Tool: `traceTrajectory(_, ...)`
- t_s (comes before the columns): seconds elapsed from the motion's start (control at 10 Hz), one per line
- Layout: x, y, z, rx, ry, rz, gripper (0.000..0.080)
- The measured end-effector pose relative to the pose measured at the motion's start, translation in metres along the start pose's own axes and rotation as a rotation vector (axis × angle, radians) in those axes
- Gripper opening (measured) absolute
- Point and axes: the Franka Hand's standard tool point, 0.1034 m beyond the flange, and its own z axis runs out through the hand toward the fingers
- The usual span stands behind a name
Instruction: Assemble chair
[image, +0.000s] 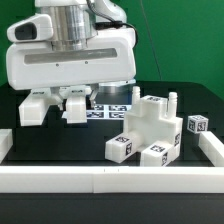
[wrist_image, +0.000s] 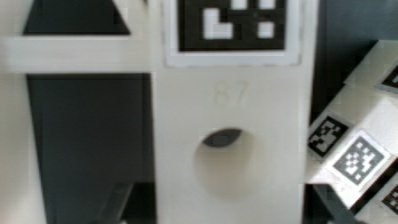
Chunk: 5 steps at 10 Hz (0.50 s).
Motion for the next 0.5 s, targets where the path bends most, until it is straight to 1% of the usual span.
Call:
traceTrajectory(0.2, 0.000, 0.000, 0.000, 0.000, 0.001, 0.005, 0.0288)
traceTrajectory(0.5, -0.002, -0.014, -0.012, 0.003, 0.018, 0.117, 0.0288)
